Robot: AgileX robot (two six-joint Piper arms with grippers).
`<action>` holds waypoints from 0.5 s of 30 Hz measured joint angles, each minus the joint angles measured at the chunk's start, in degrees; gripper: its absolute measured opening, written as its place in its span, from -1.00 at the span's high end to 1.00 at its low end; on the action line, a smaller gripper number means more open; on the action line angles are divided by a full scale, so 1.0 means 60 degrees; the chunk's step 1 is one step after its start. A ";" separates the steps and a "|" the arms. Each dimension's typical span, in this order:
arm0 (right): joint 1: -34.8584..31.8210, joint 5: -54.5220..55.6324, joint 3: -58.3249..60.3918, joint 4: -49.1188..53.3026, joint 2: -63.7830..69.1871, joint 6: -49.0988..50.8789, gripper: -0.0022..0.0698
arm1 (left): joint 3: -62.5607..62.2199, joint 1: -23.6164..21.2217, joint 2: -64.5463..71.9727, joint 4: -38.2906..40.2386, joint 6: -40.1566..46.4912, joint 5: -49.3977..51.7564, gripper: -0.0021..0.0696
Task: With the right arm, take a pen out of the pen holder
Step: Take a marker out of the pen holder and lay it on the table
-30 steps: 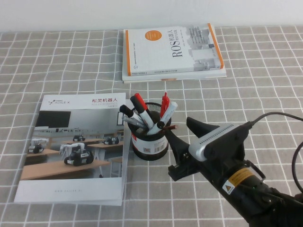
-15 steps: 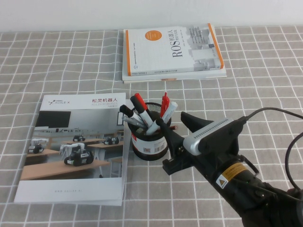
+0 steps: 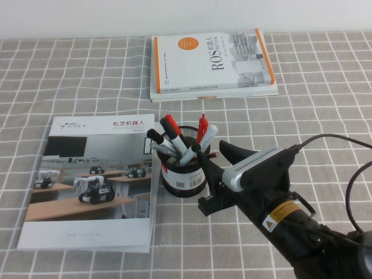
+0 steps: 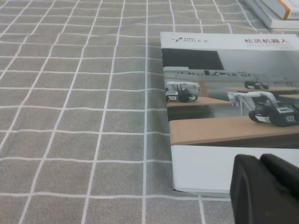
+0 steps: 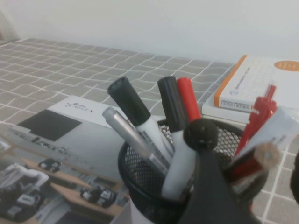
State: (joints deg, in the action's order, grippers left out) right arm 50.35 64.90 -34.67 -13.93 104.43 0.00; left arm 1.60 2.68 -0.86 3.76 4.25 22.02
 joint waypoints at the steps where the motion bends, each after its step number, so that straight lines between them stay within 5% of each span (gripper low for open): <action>1: 0.0000 0.0000 -0.0054 0.0000 0.0003 0.0000 0.08 | 0.0000 0.0000 0.0000 0.0000 0.0000 0.0000 0.95; 15: 0.0000 0.0000 -0.0329 -0.0046 0.0138 0.0000 0.09 | 0.0000 0.0000 0.0000 0.0000 0.0000 0.0000 0.95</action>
State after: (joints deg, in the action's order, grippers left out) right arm 50.35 64.90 -36.64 -14.21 105.26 0.00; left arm 1.60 2.68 -0.86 3.76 4.25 22.02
